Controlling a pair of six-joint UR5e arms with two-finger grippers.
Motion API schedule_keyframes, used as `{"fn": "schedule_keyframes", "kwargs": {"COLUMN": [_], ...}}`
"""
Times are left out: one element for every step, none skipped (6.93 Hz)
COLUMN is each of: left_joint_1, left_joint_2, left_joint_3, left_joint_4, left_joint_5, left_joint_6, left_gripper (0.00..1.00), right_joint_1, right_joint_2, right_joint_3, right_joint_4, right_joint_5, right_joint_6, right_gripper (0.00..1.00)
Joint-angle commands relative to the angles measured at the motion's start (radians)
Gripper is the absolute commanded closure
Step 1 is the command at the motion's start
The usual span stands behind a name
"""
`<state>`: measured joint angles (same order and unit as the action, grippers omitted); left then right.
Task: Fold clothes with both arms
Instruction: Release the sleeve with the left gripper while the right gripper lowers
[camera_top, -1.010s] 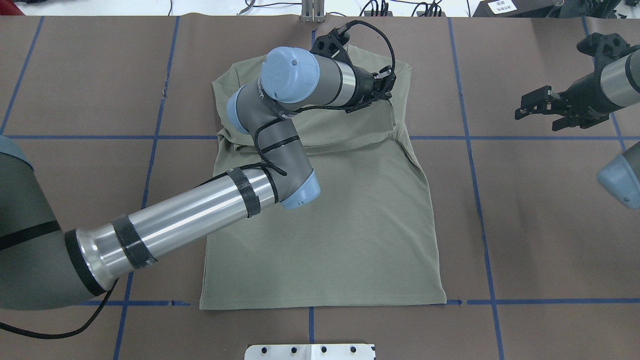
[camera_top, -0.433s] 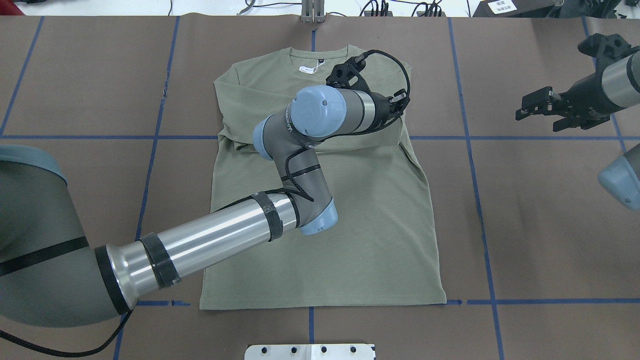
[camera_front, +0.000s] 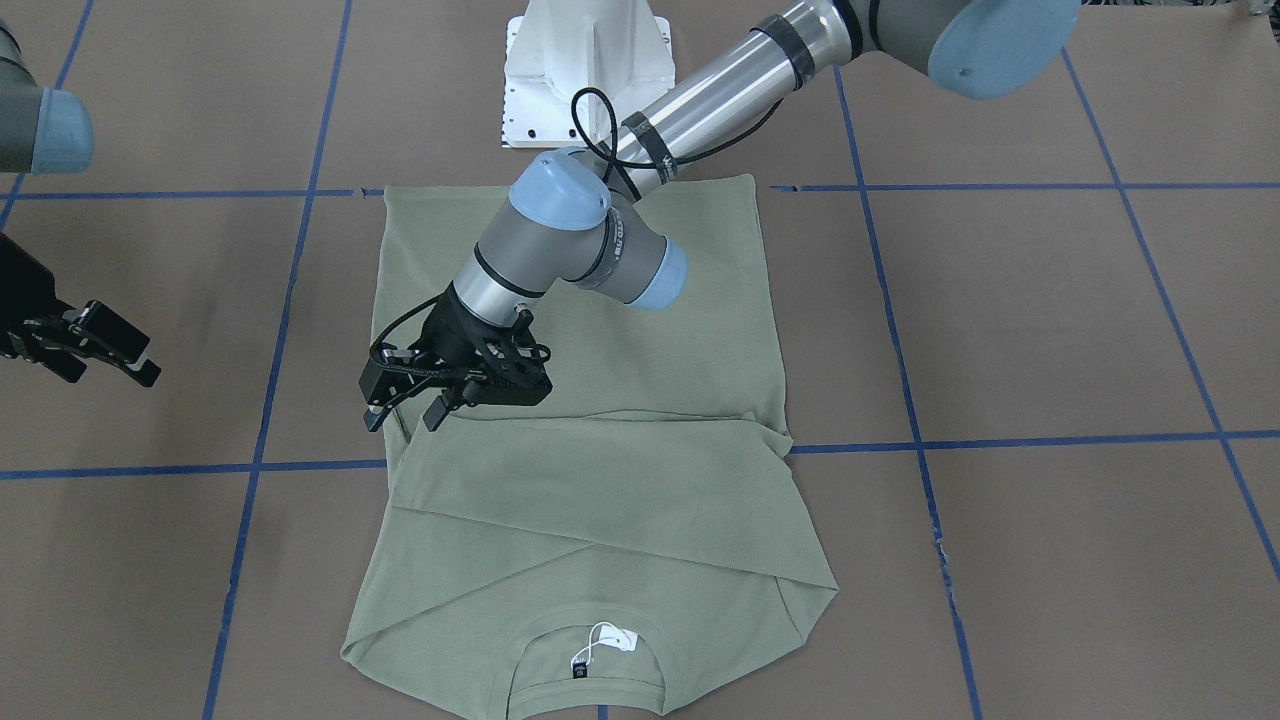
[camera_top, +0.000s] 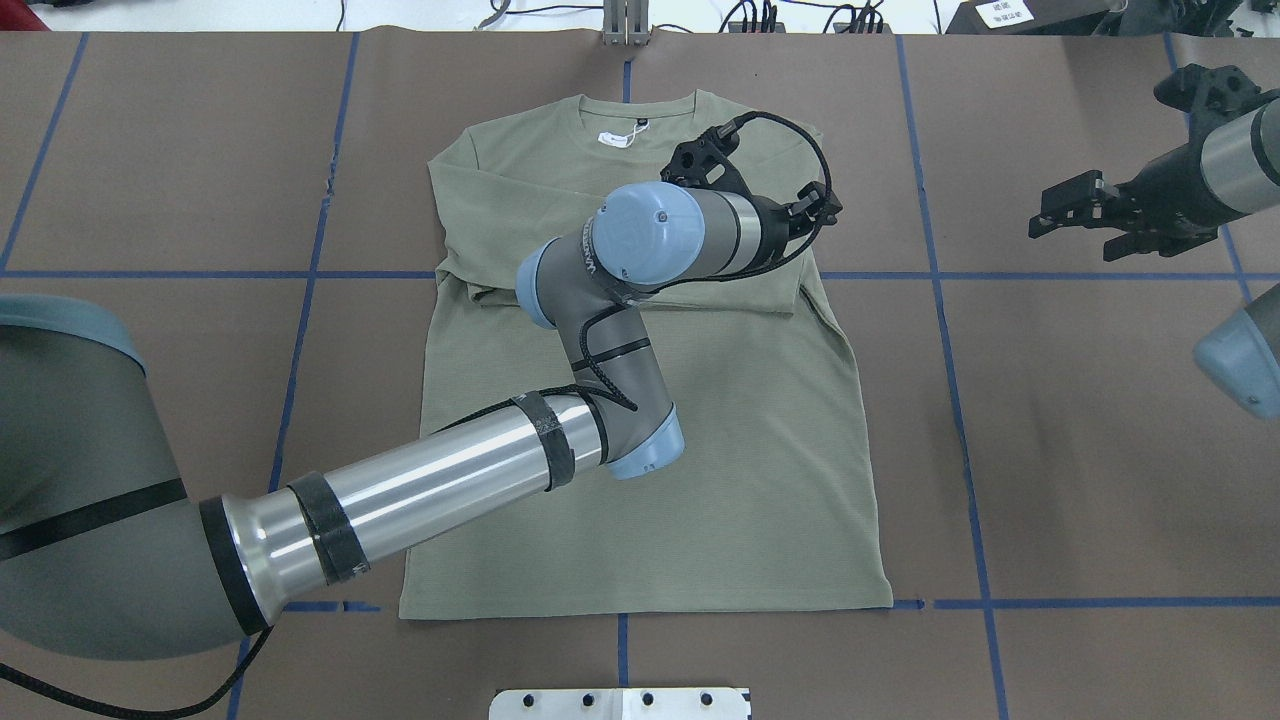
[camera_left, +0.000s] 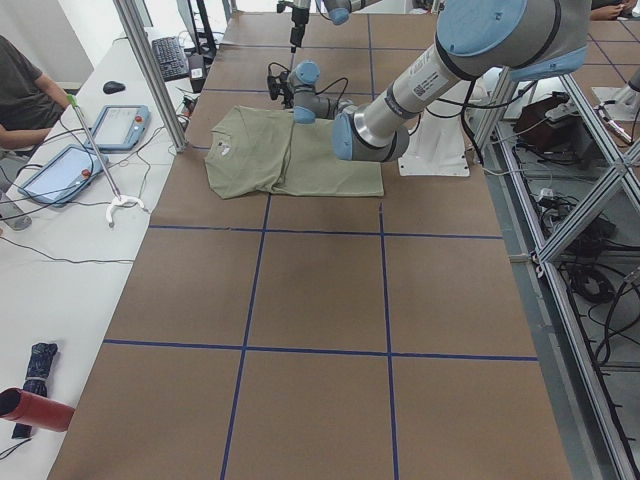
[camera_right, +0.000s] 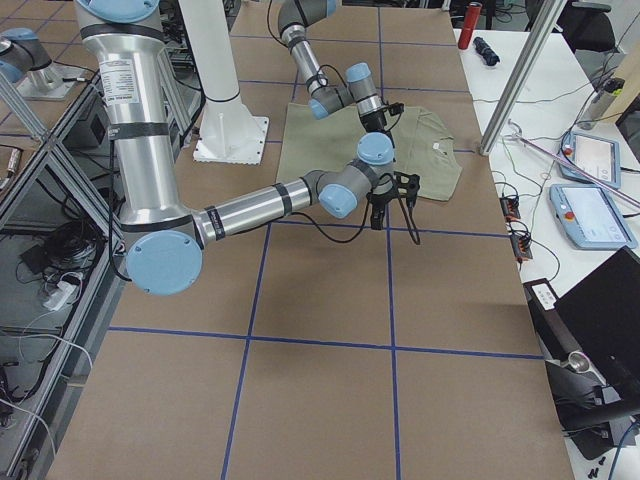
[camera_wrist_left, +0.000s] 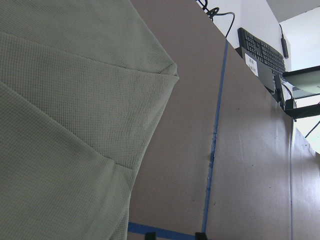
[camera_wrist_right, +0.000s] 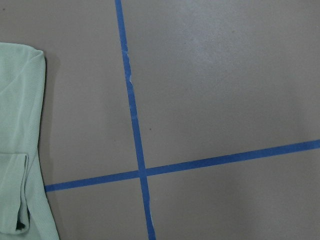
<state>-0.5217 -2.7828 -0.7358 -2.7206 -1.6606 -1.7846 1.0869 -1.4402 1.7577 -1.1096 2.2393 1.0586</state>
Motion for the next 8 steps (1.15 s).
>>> {"fn": "schedule_keyframes", "kwargs": {"left_joint_1": [-0.044, -0.047, -0.047, -0.047, -0.049, -0.043, -0.041, -0.046], "left_joint_2": [0.093, 0.247, 0.370, 0.494, 0.619, 0.679, 0.701, 0.704], "left_joint_3": [-0.142, -0.382, -0.568, -0.728, -0.872, -0.964, -0.984, -0.999], "left_joint_4": [0.045, 0.152, 0.251, 0.310, 0.346, 0.416, 0.420, 0.418], "left_joint_5": [-0.115, -0.157, -0.188, -0.194, -0.255, -0.260, -0.258, -0.254], "left_joint_6": [0.002, 0.019, 0.052, 0.088, 0.124, 0.128, 0.142, 0.142], "left_gripper": [0.23, 0.25, 0.25, 0.26, 0.26, 0.28, 0.27, 0.27], "right_joint_1": [-0.034, -0.118, -0.207, -0.252, -0.328, -0.451, -0.607, -0.766], "right_joint_2": [0.015, 0.033, 0.031, 0.017, -0.018, -0.054, -0.098, -0.115], "right_joint_3": [0.012, 0.040, 0.083, 0.130, 0.190, 0.266, 0.308, 0.360], "right_joint_4": [0.001, -0.001, -0.009, -0.010, -0.010, -0.012, -0.012, -0.022], "right_joint_5": [-0.038, -0.172, -0.275, -0.282, -0.303, -0.422, -0.563, -0.748], "right_joint_6": [0.059, 0.145, 0.241, 0.344, 0.471, 0.580, 0.718, 0.848], "right_gripper": [0.00, 0.00, 0.00, 0.00, 0.00, 0.00, 0.00, 0.00]}}
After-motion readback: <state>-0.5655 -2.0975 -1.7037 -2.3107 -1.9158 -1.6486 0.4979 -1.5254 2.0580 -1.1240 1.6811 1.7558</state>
